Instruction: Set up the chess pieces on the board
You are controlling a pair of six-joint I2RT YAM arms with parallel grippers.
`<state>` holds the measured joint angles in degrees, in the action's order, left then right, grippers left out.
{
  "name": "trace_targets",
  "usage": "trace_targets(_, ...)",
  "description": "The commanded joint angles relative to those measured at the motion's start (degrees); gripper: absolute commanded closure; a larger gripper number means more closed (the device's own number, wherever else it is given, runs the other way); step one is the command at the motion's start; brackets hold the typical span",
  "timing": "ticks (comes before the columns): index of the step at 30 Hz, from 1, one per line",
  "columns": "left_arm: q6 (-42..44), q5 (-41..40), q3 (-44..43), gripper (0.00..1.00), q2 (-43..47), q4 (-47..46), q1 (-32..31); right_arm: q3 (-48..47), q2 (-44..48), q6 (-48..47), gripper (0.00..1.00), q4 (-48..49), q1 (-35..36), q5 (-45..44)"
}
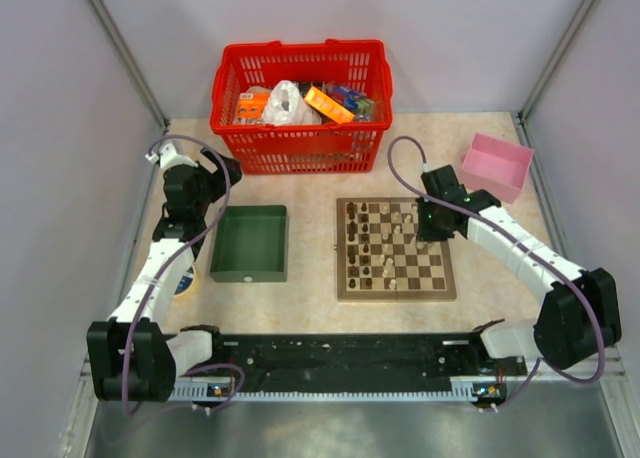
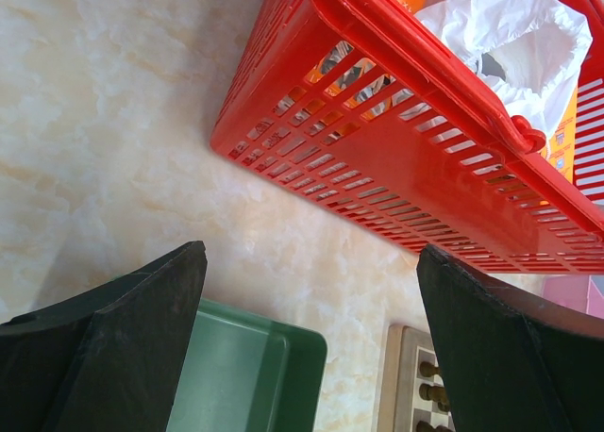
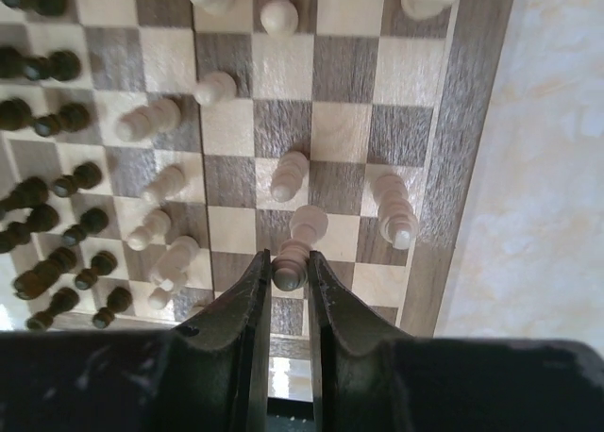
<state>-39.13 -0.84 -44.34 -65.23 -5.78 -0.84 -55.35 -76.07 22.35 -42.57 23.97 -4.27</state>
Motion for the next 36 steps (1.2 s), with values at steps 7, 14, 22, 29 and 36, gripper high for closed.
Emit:
trace_targets(7, -0.33, 2.25, 0.04, 0.01, -0.16, -3.18, 0.31, -9.51, 3.3, -2.75, 0.88, 0.54, -3.92, -4.7)
trace_targets(14, 0.02, 1.46, 0.21, 0.01, 0.81, -2.48, 0.4, -6.88, 0.49, -3.8, 0.88, 5.47, -10.08, 1.28)
trace_targets(22, 0.29, 1.37, 0.22, 0.01, 0.72, -2.22, 0.4, -4.77, -2.85, -3.89, 0.88, 7.32, -12.01, 4.01)
trace_targets(29, 0.2, 1.46, 0.22, 0.01, 0.11, -2.48, 0.4, -2.66, -3.91, -3.98, 0.88, 8.02, -13.5, 6.56)
trace_targets(36, 0.02, 1.72, 0.3, 0.01, 0.02, -2.57, 0.4, -2.39, -4.96, -3.98, 0.88, 8.55, -13.95, 7.35)
